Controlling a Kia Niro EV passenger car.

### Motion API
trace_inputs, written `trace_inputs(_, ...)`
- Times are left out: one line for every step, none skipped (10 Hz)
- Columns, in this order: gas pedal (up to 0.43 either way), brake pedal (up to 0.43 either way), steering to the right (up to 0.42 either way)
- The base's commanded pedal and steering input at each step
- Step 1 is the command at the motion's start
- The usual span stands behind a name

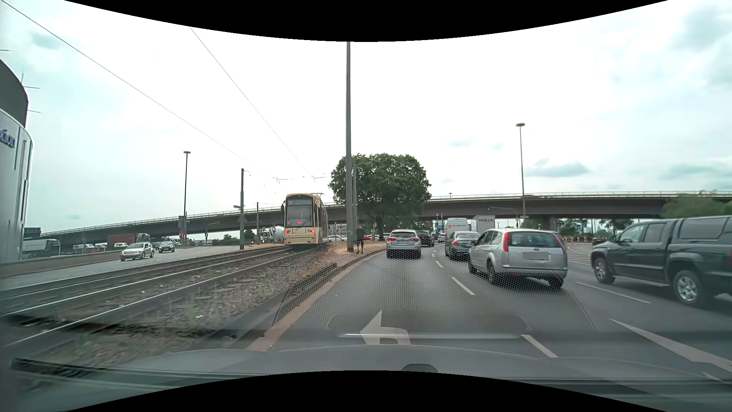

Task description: Follow the waypoints while adhering to traffic rules and regulations

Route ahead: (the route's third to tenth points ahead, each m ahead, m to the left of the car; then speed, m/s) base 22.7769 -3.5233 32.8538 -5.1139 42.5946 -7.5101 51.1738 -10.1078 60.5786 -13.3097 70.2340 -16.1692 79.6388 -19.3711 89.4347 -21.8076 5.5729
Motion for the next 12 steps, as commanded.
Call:
trace_inputs(0.319,0.000,0.001)
trace_inputs(0.331,0.000,0.004)
trace_inputs(0.331,0.000,0.005)
trace_inputs(0.331,0.000,0.008)
trace_inputs(0.331,0.000,0.009)
trace_inputs(0.331,0.000,0.012)
trace_inputs(0.331,0.000,0.014)
trace_inputs(0.331,0.000,0.016)
trace_inputs(0.331,0.000,0.018)
trace_inputs(0.331,0.000,0.019)
trace_inputs(0.331,0.000,0.019)
trace_inputs(0.331,0.000,0.019)
